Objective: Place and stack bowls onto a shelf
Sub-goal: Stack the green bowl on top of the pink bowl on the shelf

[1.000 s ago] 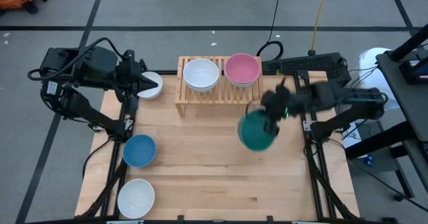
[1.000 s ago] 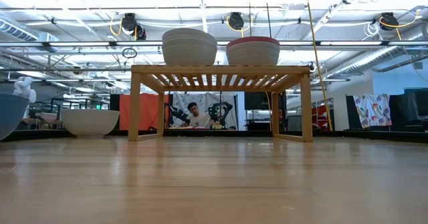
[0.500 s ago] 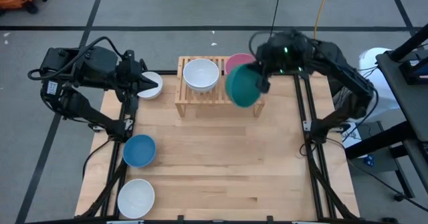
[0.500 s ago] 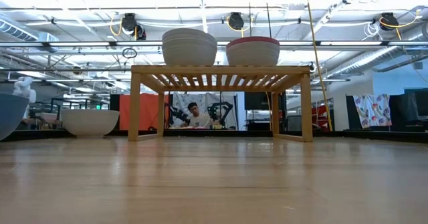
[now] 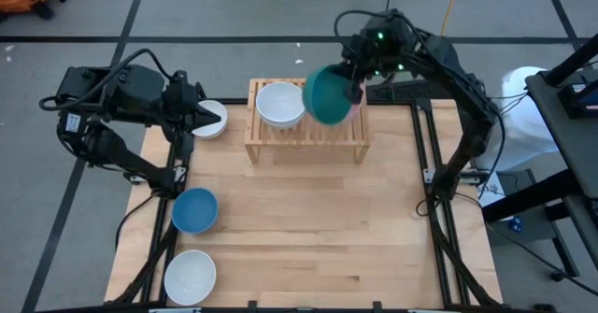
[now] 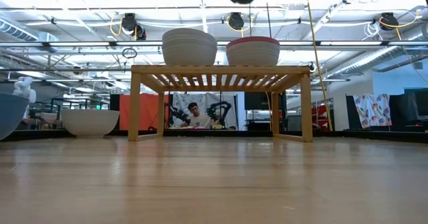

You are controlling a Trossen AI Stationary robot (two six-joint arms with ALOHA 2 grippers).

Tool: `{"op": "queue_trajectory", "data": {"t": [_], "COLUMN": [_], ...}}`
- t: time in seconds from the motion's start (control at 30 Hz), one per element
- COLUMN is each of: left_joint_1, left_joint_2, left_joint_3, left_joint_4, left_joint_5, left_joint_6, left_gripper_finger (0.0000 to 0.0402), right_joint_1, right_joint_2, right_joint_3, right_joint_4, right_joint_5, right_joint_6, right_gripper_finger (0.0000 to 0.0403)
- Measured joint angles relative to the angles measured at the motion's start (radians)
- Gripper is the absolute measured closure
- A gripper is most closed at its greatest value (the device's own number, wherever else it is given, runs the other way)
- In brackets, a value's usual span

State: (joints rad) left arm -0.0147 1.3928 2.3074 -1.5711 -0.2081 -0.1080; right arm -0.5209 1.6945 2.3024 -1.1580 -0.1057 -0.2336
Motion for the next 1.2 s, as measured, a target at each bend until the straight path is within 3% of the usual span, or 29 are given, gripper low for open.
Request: {"op": "queue_trajectory", "data": {"t": [0.43, 1.07, 1.2], "left_joint_1": [0.000, 0.000, 0.000], "left_joint_2": [0.000, 0.000, 0.000], "left_joint_3": [0.000, 0.000, 0.000], "left_joint_4": [0.000, 0.000, 0.000], "left_joint_5": [0.000, 0.000, 0.000], "left_joint_6": [-0.028, -0.038, -0.039], "left_gripper_finger": [0.0398, 0.0398, 0.0398], "right_joint_1": [-0.201, -0.299, -0.298], "right_joint_2": [0.086, 0.220, 0.244], "right_joint_3": [0.000, 0.000, -0.001], "right_joint_4": [-0.070, -0.218, -0.277], "right_joint_5": [-0.055, -0.063, -0.145], "right_joint_6": [-0.018, -0.084, -0.152], "right_gripper_finger": [0.0403, 0.0403, 0.0403]}}
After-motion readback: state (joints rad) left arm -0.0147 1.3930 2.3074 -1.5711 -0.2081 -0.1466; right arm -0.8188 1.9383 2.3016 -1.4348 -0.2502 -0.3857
